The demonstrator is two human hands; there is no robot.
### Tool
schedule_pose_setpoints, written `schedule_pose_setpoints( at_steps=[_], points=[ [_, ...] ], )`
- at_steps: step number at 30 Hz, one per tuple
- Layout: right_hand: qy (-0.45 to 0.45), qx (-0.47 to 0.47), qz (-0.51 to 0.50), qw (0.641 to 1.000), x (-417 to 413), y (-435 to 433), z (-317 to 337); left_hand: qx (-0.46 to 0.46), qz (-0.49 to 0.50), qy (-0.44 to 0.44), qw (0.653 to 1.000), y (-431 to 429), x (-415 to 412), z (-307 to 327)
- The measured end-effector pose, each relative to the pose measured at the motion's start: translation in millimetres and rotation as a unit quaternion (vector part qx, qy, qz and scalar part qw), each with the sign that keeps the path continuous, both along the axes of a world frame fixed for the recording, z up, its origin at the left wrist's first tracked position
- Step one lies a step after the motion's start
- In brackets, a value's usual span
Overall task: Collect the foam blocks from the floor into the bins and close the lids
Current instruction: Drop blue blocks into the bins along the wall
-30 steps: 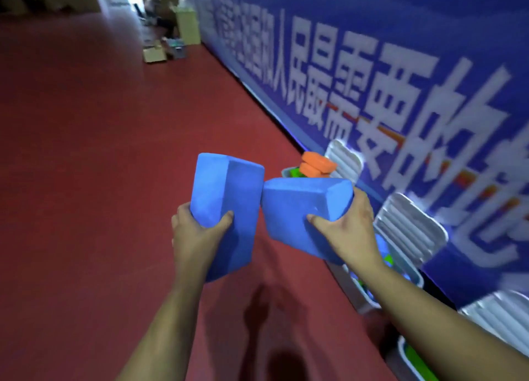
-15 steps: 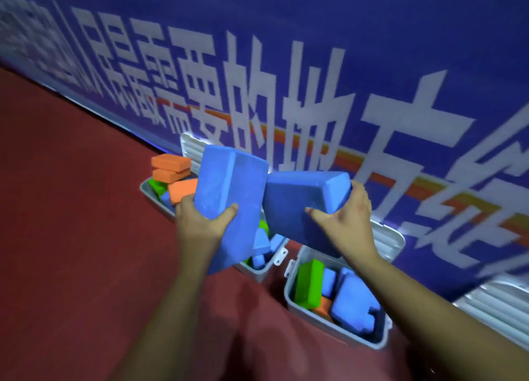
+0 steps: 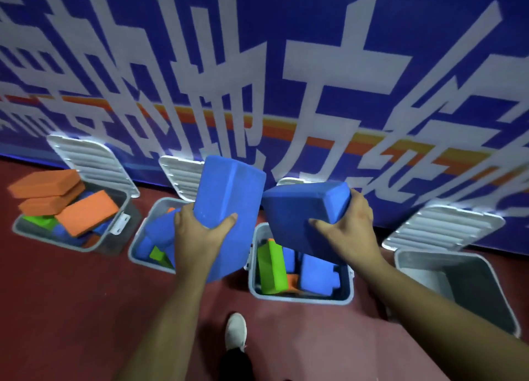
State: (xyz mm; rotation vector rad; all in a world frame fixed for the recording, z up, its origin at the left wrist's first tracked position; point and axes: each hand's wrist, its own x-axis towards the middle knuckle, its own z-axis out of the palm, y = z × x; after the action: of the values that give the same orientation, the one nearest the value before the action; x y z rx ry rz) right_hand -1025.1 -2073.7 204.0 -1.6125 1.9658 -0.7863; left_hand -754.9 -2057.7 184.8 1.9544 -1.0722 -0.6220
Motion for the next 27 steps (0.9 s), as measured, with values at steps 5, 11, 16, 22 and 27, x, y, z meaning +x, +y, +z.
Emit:
schedule_pose_setpoints(
  at_steps=[5, 11, 16, 22, 27],
  points=[
    [0.051, 0.076, -0.041, 0.995, 11, -49, -56, 0.053, -0.077, -0.018, 0.995, -77, 4, -63],
    [0.070, 0.173, -0.091, 0.978, 9, -102, -179, 0.138, -0.153, -0.045, 0.978, -142, -16, -161],
    [0.048, 0.229, -0.115, 0.965, 3, -126, -298, 0.154, -0.168, -0.037, 0.973, -169, -29, -243],
    [-0.021, 0.289, -0.175, 0.941, -23, -145, -441, 0.173, -0.177, -0.046, 0.968, -183, -52, -343],
    [-0.175, 0.327, -0.337, 0.865, -73, -131, -517, 0.181, -0.168, -0.029, 0.969, -177, -87, -406]
  ],
)
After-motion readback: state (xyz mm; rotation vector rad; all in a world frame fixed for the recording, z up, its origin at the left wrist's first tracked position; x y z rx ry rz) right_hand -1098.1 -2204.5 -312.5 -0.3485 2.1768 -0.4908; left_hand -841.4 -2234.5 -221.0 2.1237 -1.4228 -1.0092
